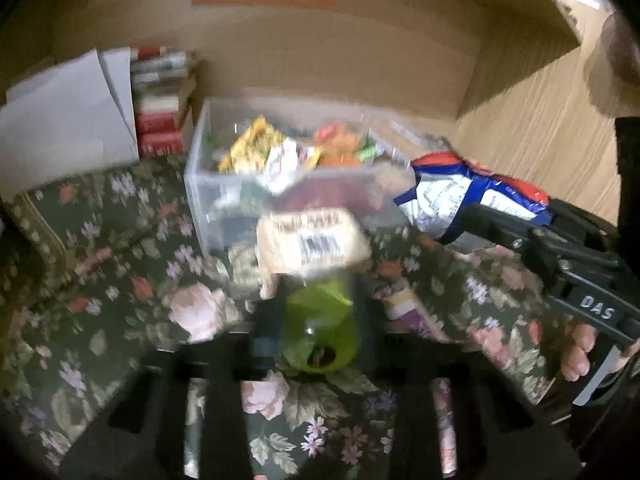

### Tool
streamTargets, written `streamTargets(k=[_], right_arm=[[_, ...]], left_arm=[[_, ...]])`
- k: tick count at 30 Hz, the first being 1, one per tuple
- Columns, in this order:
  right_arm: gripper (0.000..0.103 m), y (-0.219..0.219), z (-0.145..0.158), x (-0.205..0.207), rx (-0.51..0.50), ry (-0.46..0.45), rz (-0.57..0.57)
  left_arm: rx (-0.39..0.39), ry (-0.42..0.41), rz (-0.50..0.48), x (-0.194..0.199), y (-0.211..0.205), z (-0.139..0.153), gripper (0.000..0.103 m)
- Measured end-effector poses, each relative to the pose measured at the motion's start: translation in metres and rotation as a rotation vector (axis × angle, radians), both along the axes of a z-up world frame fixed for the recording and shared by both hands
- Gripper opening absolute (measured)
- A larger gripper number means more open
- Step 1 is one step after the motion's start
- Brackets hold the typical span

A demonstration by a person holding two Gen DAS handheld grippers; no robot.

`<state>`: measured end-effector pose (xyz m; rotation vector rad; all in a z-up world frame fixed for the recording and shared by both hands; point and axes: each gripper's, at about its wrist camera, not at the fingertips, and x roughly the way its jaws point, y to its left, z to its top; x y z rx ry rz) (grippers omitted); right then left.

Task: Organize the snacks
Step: 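Grasp the green jelly cup with the left tool while the right tool grasps the blue snack bag, then lift the green cup and blue bag into the clear box and open both tools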

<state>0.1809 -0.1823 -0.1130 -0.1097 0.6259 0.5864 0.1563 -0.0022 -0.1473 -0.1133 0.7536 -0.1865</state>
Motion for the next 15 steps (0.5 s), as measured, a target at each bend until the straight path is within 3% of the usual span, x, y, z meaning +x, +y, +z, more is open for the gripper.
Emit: streamTargets(k=[4,7,9,11,13,15], right_arm=[[0.039,-0.002,0.015,0.002,0.018,-0.042,-0.005],[0.039,-0.002,0.022,0.005,0.030,-0.058,-0.010],[0.039,-0.003,0.023,0.006,0.037,-0.058,-0.014],[0.039,-0.005,0.022,0.008,0.043,-0.045,-0.016],[0.039,-0.007,0.020,0.009,0.040,-0.038,-0.021],[0.039,-0.008,0.017,0.009,0.034,-0.030,-0.025]], left_arm=[[-0.007,-0.054,0.005,-0.003,0.007,0.025,0.000],[-0.003,-0.044,0.020,-0.001,0.012,0.027,0.005],[-0.015,-0.008,0.018,0.005,0.011,0.018,0.018],[-0.018,0.028,0.035,0.007,0.015,0.005,0.048],[-0.023,0.046,0.051,0.001,0.014,-0.004,0.065],[-0.039,0.058,0.047,-0.003,0.016,-0.013,0.072]])
